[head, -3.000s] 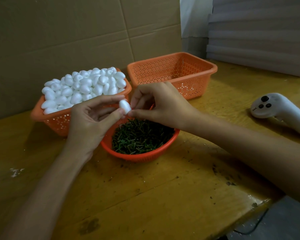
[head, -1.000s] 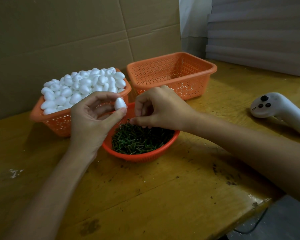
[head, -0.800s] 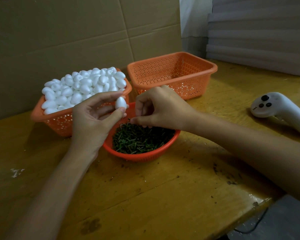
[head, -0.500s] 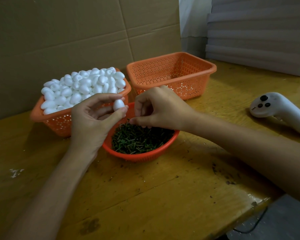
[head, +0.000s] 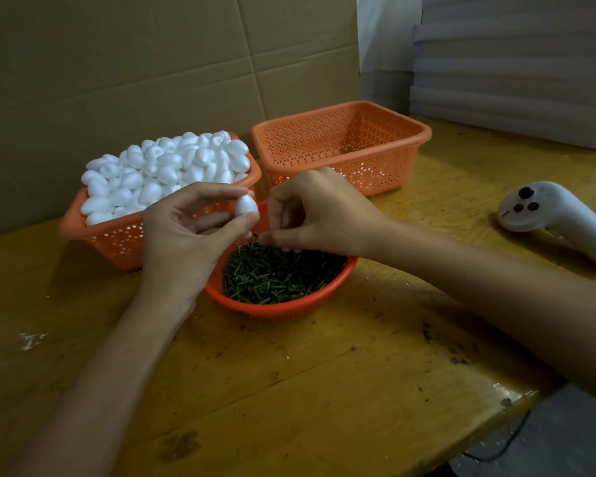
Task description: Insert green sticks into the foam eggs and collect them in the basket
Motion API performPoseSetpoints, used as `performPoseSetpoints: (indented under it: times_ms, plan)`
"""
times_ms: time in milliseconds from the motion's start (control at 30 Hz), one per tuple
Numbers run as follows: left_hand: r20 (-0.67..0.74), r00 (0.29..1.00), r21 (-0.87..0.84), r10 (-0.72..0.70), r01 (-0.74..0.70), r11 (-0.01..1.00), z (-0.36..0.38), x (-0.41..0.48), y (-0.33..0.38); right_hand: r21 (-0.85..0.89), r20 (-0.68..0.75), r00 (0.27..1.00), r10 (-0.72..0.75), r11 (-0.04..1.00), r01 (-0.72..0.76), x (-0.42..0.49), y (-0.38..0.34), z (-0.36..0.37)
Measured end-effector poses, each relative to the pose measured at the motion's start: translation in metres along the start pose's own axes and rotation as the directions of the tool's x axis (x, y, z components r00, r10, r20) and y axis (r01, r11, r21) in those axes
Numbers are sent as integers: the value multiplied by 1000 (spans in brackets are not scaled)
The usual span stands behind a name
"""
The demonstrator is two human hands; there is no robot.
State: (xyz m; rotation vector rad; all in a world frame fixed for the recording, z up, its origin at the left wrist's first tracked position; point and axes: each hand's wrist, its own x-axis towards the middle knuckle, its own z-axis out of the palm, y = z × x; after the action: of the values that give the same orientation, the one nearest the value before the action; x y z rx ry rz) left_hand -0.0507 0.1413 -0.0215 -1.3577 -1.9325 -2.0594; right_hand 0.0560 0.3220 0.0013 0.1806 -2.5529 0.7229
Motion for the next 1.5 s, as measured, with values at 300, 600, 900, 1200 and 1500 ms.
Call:
performPoseSetpoints:
  times_ms: [300, 600, 900, 1200, 1500]
  plan:
    - [1, 1000, 5, -3, 3, 1000, 1, 0, 1, -6, 16, 1000, 9, 1000, -9, 0, -1, -1]
    - [3, 1000, 16, 9, -9, 1000, 2, -1, 2, -11, 5, 1000, -3, 1000, 3, 0, 0, 0]
    - [-12, 1000, -4, 23, -23, 1000, 3, -1, 2, 4, 13, 1000, 9, 1000, -10, 0, 0, 0]
    - [-8, 1000, -38, 12, -12, 999, 0, 1, 0, -1, 8, 1000, 3, 1000, -2, 0, 1, 0]
    - [24, 999, -45, 43, -42, 998, 0, 0, 1, 1, 3, 1000, -14, 1000, 14, 1, 3, 2]
